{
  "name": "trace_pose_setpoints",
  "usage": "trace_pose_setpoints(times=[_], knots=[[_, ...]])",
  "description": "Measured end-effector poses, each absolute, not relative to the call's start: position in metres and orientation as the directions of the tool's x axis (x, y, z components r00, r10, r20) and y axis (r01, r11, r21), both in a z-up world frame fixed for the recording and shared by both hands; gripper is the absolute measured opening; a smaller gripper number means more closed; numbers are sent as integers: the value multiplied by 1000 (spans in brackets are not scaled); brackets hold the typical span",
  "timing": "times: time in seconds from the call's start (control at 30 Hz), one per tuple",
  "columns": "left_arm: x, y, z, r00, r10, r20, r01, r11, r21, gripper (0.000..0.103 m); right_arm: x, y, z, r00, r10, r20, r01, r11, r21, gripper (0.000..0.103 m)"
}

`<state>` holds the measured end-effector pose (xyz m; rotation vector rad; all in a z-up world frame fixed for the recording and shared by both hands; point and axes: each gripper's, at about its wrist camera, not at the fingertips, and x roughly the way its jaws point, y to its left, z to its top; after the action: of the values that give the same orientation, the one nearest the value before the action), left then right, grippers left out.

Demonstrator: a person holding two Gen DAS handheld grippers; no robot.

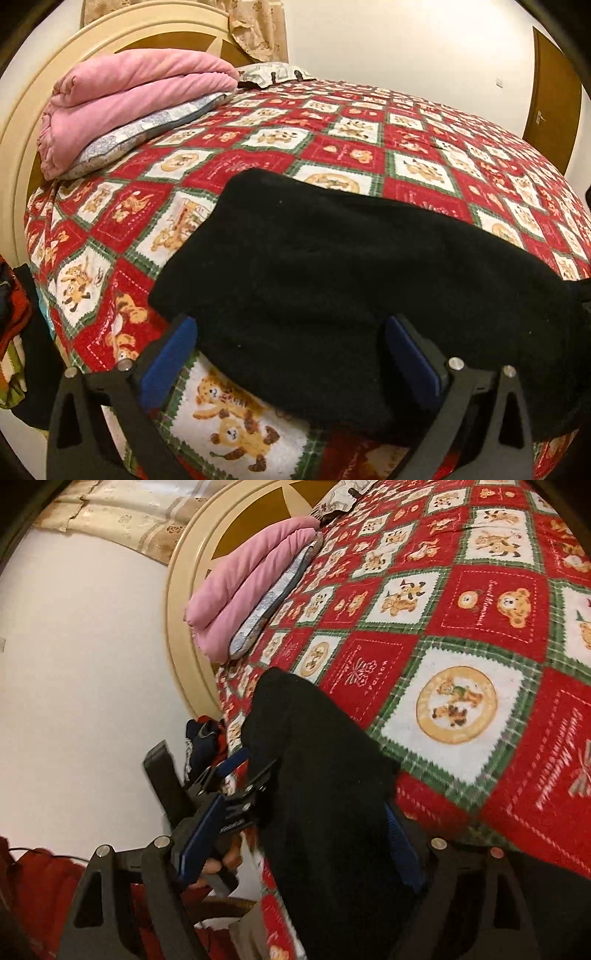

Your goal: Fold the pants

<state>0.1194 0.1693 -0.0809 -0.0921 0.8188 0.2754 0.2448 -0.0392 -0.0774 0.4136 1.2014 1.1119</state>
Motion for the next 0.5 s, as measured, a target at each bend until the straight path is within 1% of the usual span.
trace_pose_setpoints(times=[0.07,0.13,0.17,0.23,0.33,0.43,0.5], knots=[[119,169,-81,649,205,-732,-277,961,24,103,248,-31,-86,-48,847,-529,-435,459,775,84],[119,169,-81,650,206,-731,-278,960,24,103,249,-29,-85,-29,869,-495,-421,438,794,84],[120,169,-81,649,207,-732,-278,960,25,103,252,-28,-84,-29,881,-473,-414,420,807,84],[120,170,-81,648,204,-734,-275,961,25,103,261,-27,-86,-60,922,-381,-341,340,876,84],[120,170,-81,646,197,-737,-271,962,20,103,267,-35,-87,-52,948,-315,-274,290,917,84],[120,170,-81,647,198,-736,-271,962,20,103,265,-50,-85,-28,949,-315,-262,297,918,84],[120,170,-81,647,196,-736,-268,963,21,103,260,-55,-85,-57,934,-352,-277,324,905,84]])
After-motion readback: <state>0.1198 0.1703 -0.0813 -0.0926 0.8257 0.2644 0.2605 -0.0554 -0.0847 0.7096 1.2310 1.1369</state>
